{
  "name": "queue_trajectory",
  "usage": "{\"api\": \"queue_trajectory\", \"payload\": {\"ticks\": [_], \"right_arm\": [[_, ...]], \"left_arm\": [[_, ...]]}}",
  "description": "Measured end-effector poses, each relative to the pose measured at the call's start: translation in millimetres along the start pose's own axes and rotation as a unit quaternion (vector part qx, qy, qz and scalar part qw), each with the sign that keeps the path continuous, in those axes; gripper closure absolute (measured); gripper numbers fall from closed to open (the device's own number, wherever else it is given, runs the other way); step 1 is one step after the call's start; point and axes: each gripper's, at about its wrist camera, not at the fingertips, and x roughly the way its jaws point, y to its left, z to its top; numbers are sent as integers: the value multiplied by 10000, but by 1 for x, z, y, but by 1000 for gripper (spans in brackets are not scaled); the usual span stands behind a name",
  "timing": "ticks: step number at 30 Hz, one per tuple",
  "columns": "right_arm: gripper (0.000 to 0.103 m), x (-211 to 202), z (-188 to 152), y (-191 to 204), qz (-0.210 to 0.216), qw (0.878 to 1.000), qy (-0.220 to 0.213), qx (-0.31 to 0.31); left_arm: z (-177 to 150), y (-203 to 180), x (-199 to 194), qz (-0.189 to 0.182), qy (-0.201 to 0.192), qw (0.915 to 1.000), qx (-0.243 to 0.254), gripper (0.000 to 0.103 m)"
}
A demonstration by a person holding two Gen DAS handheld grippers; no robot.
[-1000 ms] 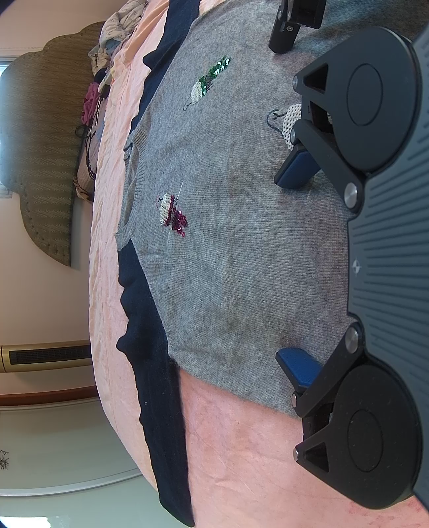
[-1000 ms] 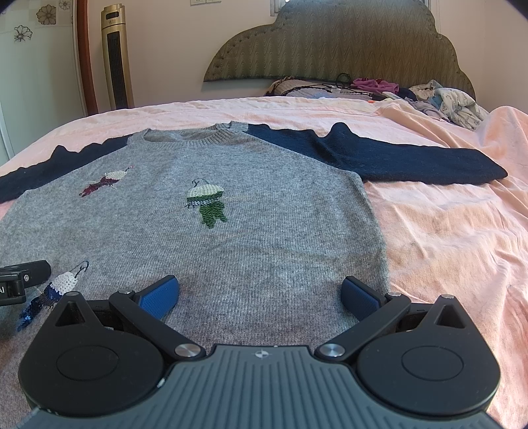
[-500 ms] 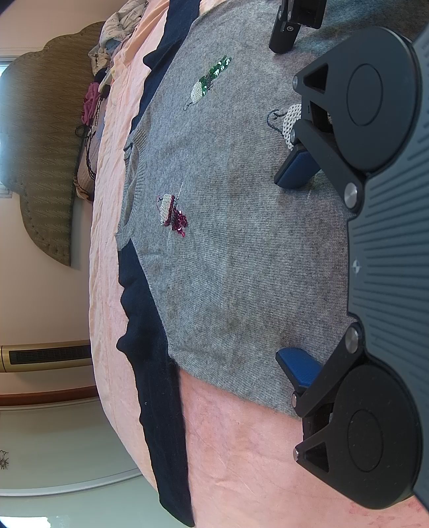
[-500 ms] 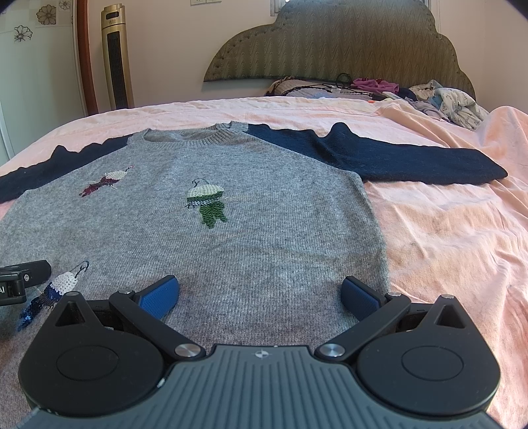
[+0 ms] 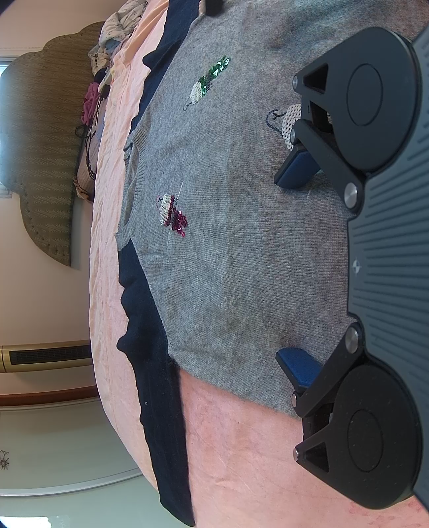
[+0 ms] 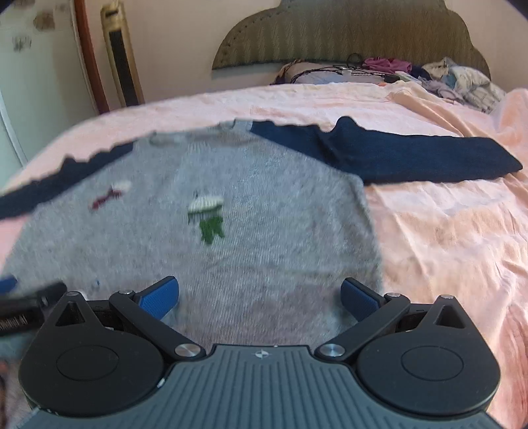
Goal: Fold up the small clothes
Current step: 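Grasp a navy sleeve cuff with the right tool and fold it across the body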
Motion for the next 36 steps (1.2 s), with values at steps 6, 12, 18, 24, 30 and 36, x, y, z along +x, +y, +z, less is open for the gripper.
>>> {"api": "queue_trajectory", "payload": {"ticks": [6,12,18,24,30,36], "right_arm": [[0,-16,64,-165,659,9665,-915,2305],[9,17,82,-319,-8,9097,-1265,3955],[46,65,91,-363,-358,8999,-1308,4145],[90,73,102,-361,-636,9038,-1459,3974],[90,34,138,-239,635,9407,-1888,2745],[90,55,145,-70,2304,9430,-1476,1896]], "left_arm": [[0,-1,1,11,-16,10000,-26,0],[0,0,-2,45,-24,10000,-28,0],[0,-1,-1,45,-23,10000,-27,0],[0,-1,-2,40,-26,10000,-36,0],[0,0,-2,22,-31,10000,-52,0],[-1,-1,-1,25,-33,10000,-20,0]]}}
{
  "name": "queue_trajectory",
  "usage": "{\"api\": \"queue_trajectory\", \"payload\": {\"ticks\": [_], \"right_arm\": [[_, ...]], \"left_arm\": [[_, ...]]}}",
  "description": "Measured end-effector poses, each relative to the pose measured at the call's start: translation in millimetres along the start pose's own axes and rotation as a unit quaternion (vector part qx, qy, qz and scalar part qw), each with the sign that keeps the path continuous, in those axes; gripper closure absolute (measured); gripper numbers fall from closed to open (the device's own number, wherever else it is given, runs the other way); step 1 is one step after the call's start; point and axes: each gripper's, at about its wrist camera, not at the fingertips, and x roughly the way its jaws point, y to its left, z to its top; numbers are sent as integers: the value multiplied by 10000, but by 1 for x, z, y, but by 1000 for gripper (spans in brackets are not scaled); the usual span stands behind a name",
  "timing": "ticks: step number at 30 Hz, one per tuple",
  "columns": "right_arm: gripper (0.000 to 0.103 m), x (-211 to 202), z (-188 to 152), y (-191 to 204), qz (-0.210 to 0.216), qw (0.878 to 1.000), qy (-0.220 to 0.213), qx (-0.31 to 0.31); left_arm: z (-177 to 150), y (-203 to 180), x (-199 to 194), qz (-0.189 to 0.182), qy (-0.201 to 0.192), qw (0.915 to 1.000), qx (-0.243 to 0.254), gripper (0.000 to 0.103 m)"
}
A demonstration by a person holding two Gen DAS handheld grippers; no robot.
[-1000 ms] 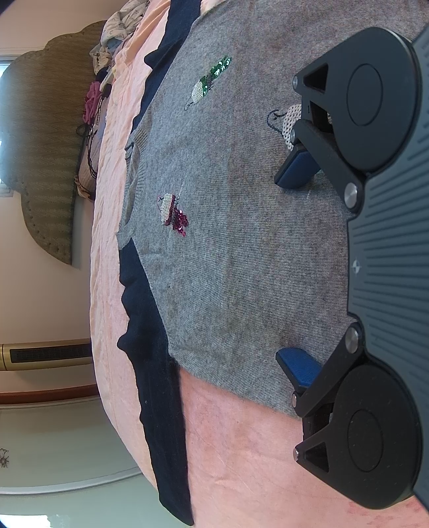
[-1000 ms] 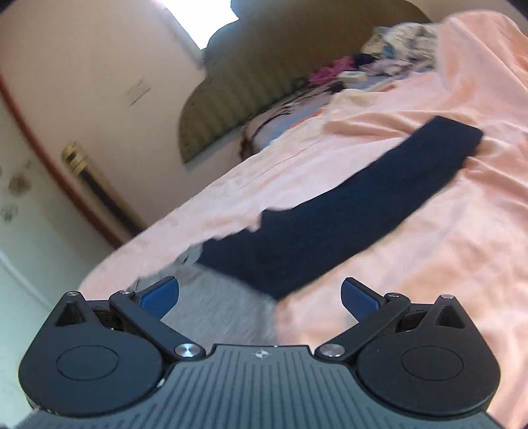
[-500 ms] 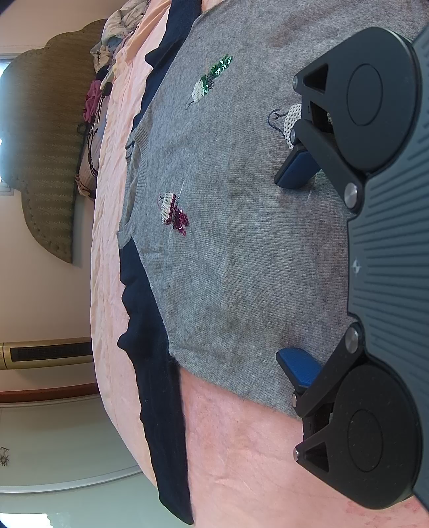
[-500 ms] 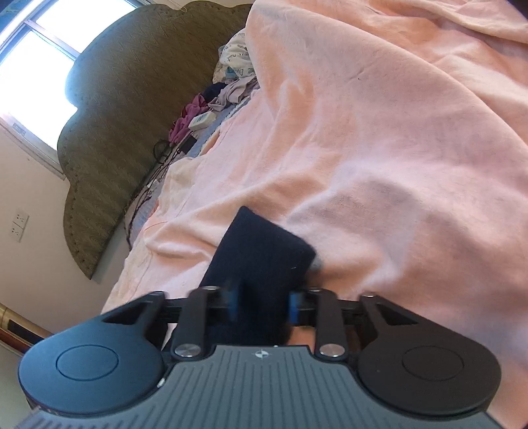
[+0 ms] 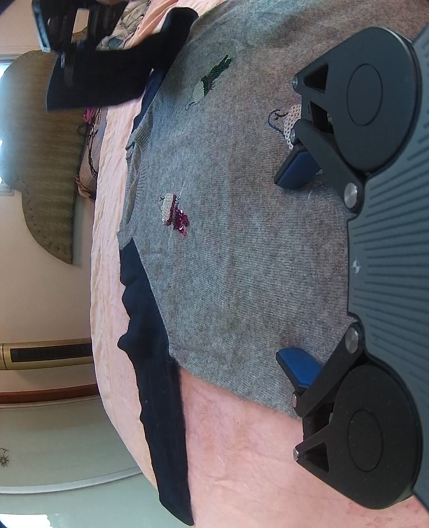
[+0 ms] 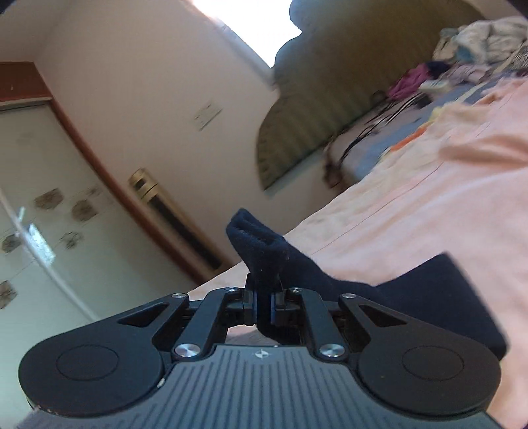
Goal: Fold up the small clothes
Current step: 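Grasp a navy sleeve cuff with the right tool and fold it across the body, then grasp the other navy sleeve with the left tool and lift it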
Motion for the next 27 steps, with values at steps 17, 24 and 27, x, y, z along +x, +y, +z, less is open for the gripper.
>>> {"api": "queue_trajectory", "payload": {"ticks": [17,24,27], "right_arm": [[38,-63,-135,-8,-434,9940,935,-364],[15,-58,-131,-11,-101,9953,925,-279],[14,-58,-131,-12,-32,9958,892,-198]], "left_arm": [[87,33,36,-2698,306,9388,-2120,0],[108,4,119,-2575,1239,9261,-2463,69],[109,-1,124,-2315,1150,9371,-2345,83]]}}
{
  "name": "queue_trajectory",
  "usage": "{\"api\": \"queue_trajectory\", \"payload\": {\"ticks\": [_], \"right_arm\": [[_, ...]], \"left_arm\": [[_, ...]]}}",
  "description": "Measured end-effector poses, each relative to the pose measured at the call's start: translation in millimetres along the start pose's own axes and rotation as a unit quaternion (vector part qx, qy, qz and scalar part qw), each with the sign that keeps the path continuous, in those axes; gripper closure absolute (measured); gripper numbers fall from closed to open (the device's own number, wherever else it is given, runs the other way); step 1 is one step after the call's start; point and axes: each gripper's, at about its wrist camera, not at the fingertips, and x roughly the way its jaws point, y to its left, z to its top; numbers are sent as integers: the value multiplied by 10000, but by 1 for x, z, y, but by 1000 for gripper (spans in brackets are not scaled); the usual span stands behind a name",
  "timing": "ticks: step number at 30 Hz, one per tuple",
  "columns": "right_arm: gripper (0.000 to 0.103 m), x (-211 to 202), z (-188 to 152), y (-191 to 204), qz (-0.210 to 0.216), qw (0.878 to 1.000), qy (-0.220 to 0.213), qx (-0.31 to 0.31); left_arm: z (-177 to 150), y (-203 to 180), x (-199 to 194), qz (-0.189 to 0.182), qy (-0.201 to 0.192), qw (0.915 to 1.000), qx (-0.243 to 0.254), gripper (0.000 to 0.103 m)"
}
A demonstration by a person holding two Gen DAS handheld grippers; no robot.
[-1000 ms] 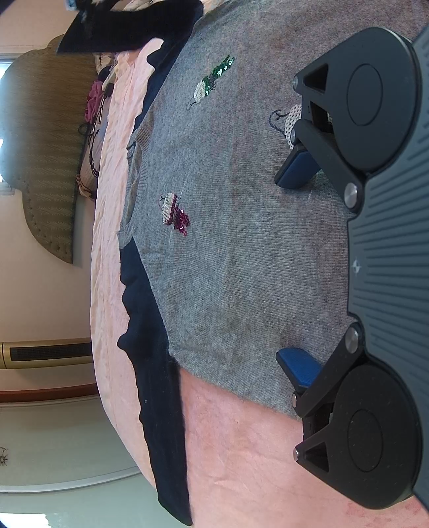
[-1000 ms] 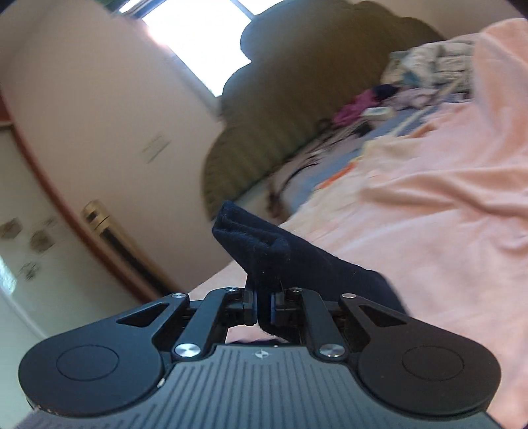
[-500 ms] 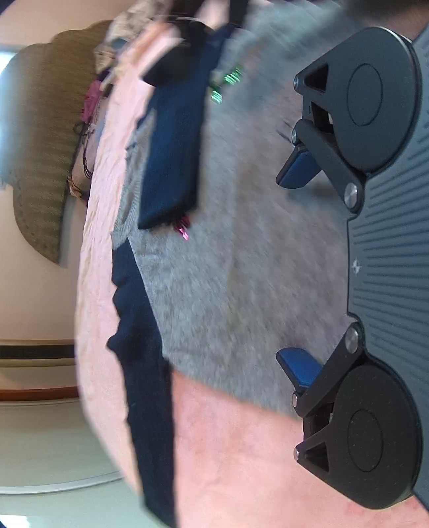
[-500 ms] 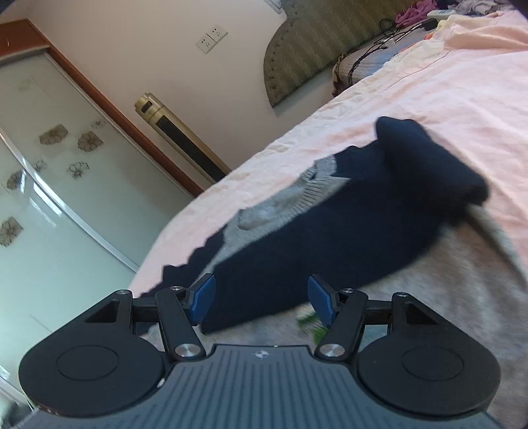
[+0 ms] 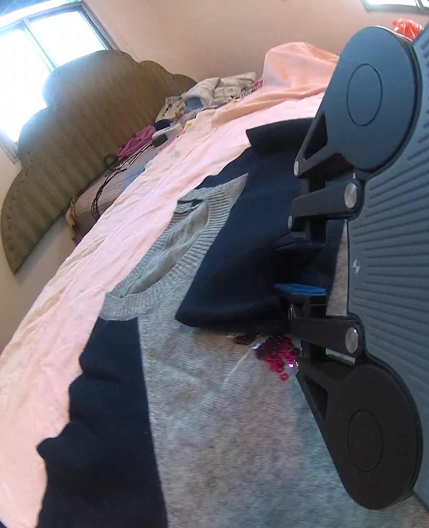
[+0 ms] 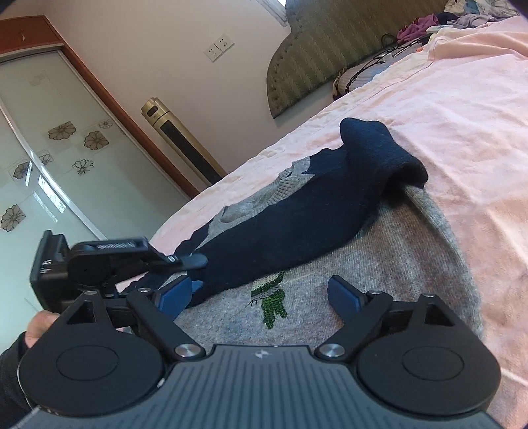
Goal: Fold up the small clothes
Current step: 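Grasp the other navy sleeve with the left tool and lift it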
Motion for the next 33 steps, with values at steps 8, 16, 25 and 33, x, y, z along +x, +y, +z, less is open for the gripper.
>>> {"api": "queue_trajectory", "payload": {"ticks": [8,16,25,33], "right_arm": [[12,1,-1,1,24,10000,5,-14],[12,1,-1,1,29,10000,6,-15],[11,2,-1,1,31,10000,17,-39],[11,2,-1,1,28,10000,20,-46]], "left_arm": [[6,-4,-33,337,-477,9977,351,40],[-1,13,-33,235,-425,9985,267,34],[-2,-8,-30,815,-594,9853,1375,79],[4,7,-23,231,-157,9958,867,78]]}}
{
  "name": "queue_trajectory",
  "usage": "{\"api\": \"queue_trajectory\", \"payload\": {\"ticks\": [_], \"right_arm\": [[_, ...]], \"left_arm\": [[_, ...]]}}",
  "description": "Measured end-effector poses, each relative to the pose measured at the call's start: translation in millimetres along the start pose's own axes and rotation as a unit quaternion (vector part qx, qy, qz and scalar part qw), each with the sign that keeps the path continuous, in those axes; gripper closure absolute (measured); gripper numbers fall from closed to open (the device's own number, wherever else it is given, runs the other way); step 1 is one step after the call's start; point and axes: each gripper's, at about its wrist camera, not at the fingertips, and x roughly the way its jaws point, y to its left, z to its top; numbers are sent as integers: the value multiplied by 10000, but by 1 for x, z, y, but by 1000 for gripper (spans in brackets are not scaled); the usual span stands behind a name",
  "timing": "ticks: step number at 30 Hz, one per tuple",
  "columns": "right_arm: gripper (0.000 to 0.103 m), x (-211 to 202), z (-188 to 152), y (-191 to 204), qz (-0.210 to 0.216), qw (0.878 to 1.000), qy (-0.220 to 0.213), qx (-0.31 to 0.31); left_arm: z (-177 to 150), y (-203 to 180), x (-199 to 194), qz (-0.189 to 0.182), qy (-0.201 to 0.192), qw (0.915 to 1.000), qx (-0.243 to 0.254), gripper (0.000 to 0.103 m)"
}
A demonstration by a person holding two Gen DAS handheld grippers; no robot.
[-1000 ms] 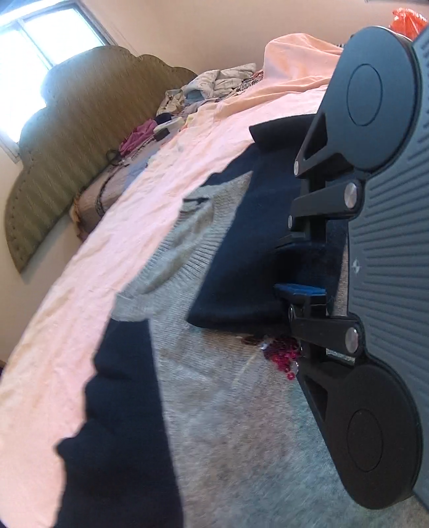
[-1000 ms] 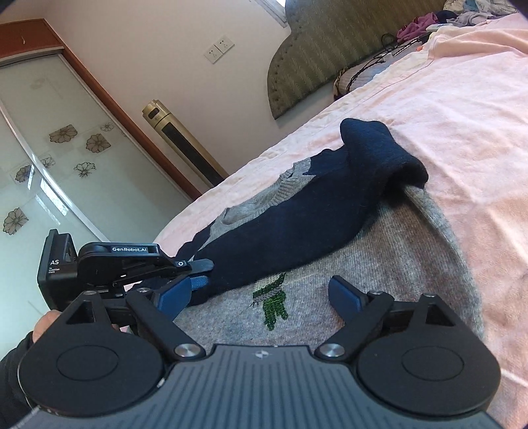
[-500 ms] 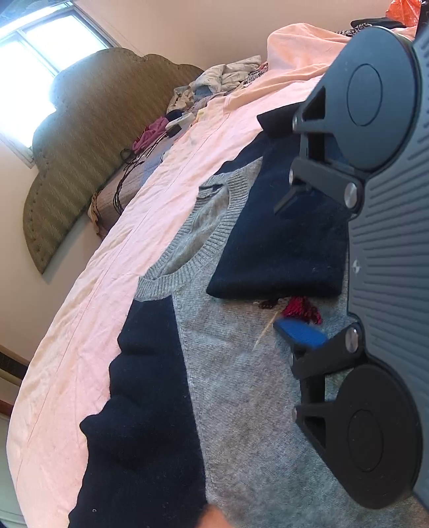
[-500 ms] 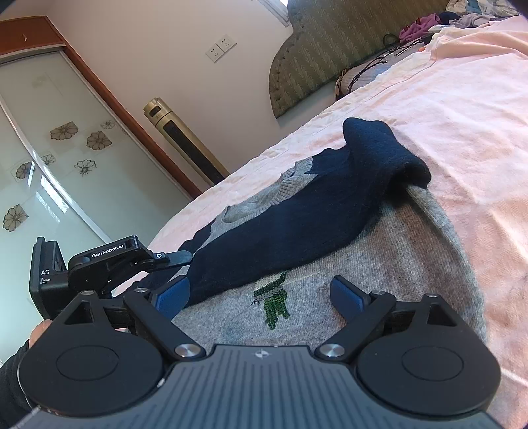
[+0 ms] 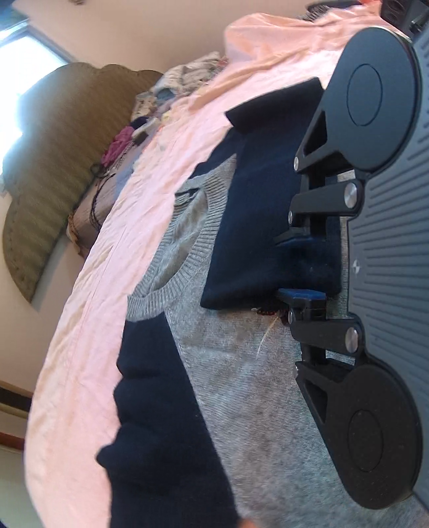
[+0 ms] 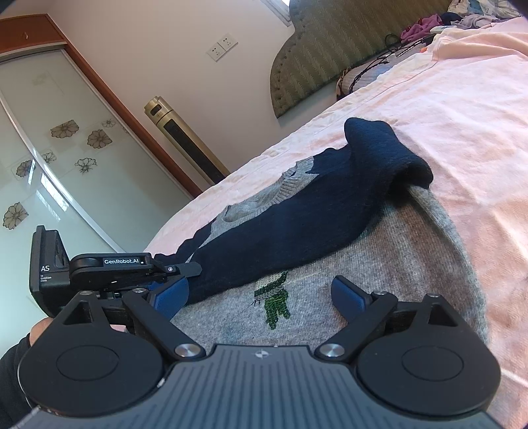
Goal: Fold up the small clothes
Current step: 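Grasp the other navy sleeve with the left tool and lift it, then fold the held sleeve across the sweater body and open the left tool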
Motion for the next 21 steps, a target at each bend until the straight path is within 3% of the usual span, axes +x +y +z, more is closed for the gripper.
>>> {"api": "queue_trajectory", "payload": {"ticks": [4,8,9,11,13,18,21], "right_arm": [[10,0,0,0,3,10000,1,-2],[10,0,0,0,14,10000,6,-1],[10,0,0,0,13,10000,7,-2],[10,0,0,0,14,10000,4,0],[10,0,0,0,13,10000,5,-2],[10,1,0,0,12,10000,5,-4],[10,1,0,-1,18,10000,4,-3]], "left_arm": [[5,11,4,-454,161,9976,-505,73],[9,14,7,-516,224,9962,-662,73],[8,13,7,-465,193,9969,-604,74],[7,8,4,-233,76,9988,-423,99],[6,0,-4,68,-167,9998,-127,101],[12,-13,-49,394,-815,9950,429,101],[7,4,-54,873,-763,9912,637,101]]}}
